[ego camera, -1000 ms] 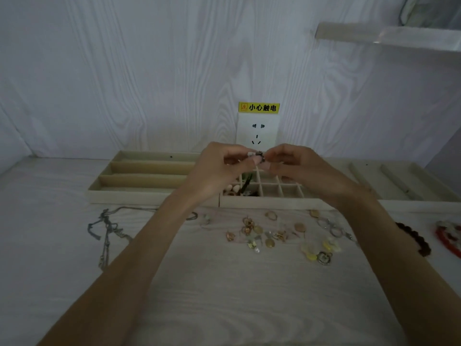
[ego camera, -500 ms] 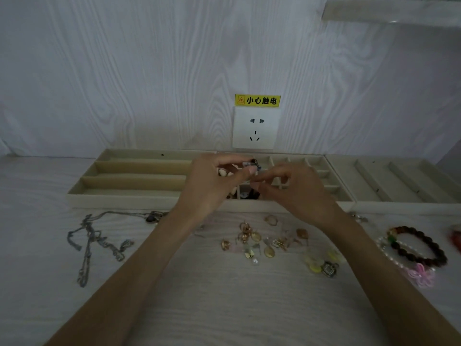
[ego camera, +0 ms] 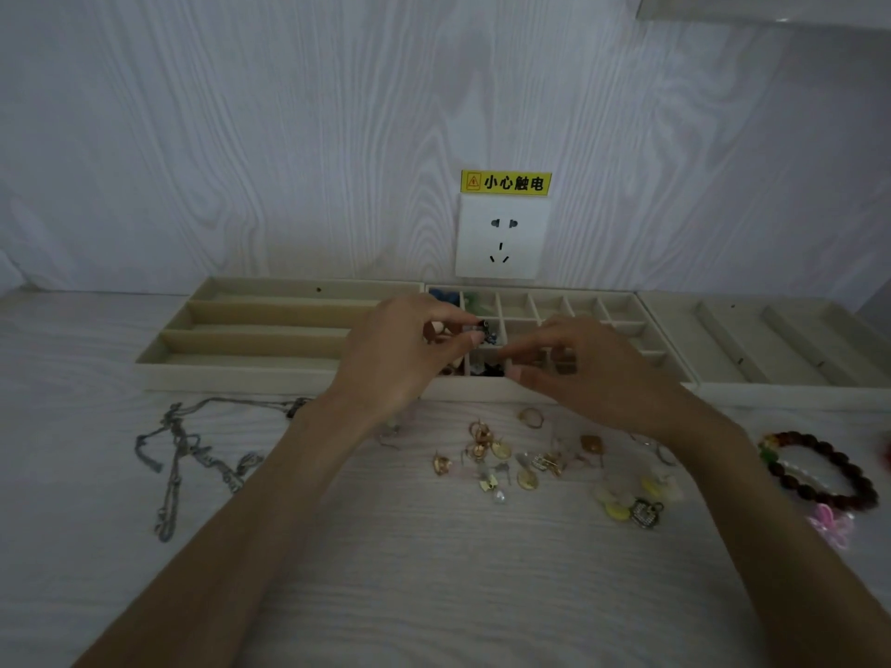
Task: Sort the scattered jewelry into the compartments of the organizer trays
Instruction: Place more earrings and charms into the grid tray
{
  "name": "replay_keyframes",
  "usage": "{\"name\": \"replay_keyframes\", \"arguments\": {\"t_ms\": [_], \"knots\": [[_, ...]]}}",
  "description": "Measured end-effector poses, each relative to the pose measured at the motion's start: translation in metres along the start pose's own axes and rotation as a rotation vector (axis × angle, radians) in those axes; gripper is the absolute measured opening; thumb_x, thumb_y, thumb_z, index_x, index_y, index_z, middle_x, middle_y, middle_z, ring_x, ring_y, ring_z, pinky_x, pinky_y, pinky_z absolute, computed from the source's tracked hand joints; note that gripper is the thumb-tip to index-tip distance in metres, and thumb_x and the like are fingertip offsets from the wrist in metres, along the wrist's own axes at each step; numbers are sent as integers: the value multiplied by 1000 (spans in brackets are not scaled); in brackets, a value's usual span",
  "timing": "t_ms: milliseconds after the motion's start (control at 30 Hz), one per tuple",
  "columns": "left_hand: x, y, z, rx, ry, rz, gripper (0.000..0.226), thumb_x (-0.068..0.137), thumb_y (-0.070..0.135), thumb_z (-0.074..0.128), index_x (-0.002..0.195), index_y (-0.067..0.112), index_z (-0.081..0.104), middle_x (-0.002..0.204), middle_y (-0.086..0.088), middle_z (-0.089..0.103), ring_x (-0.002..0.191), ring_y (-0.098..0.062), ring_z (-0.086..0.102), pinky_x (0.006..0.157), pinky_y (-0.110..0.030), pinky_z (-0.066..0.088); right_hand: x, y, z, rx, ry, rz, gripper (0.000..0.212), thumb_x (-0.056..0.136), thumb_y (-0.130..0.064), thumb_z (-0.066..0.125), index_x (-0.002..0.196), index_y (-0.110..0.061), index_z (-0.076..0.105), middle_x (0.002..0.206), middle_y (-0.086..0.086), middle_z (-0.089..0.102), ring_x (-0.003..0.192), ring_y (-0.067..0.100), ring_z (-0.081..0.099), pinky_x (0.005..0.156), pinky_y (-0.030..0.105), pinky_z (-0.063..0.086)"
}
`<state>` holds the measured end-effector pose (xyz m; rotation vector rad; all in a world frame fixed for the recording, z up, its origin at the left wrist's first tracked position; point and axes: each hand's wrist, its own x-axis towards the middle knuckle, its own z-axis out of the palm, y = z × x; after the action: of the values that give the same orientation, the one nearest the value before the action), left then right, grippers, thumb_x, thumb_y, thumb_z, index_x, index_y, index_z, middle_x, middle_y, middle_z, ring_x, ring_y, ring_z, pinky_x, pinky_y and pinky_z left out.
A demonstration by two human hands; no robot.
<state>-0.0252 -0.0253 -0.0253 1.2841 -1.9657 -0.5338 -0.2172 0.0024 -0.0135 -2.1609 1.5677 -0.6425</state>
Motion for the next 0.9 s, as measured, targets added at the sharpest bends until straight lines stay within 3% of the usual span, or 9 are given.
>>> {"name": "replay_keyframes", "arguments": {"t_ms": [133,233,333,400,567,733,800,900], "knots": [[0,-2,1,41,-75,4,20,87,37,63,105,33,71,91,20,62,71,7,51,63,-18,39,-1,0,-5,46,-28,33,19,90,-28,58,104,-33,70,90,-18,63,85,0,58,80,18,47],[2,-5,4,69,-133,33,19,88,37,61,102,31,72,89,16,62,70,1,50,61,-21,35,-2,2,-11,21,34,55,19,91,-24,58,103,-31,70,83,-21,60,79,2,57,71,11,41],[3,-4,7,151,-168,34,22,90,37,56,105,31,71,92,11,57,90,-12,50,75,-30,41,-2,3,-11,36,123,64,17,90,-21,59,100,-28,71,80,-17,63,77,8,58,71,17,43],[2,-3,8,179,-177,20,23,91,35,55,107,30,70,99,10,54,100,-13,45,84,-32,39,-1,3,-6,34,160,61,17,90,-21,59,100,-28,71,84,-14,65,77,8,58,70,17,43],[1,-2,8,196,-103,-33,20,84,39,64,100,31,73,106,8,55,105,-10,41,81,-26,33,4,1,14,-72,179,23,19,91,-23,56,103,-31,69,88,-14,62,74,-4,54,62,6,36],[0,-1,5,52,-23,-97,24,69,38,79,91,32,74,96,8,64,90,-9,56,72,-25,46,5,0,21,-117,188,7,24,91,-20,54,106,-30,70,90,-10,64,79,3,57,67,18,42],[0,2,3,24,-9,-87,23,73,36,77,95,31,73,96,10,64,85,-4,56,67,-19,43,3,0,18,-156,207,-22,25,91,-18,54,107,-29,70,84,-11,60,76,4,54,66,19,40],[1,7,-6,108,59,27,17,88,30,60,100,33,70,96,12,59,93,-6,49,71,-22,36,-2,0,6,-225,345,-80,25,90,-16,55,107,-29,68,88,-11,60,85,8,49,73,21,28]]}}
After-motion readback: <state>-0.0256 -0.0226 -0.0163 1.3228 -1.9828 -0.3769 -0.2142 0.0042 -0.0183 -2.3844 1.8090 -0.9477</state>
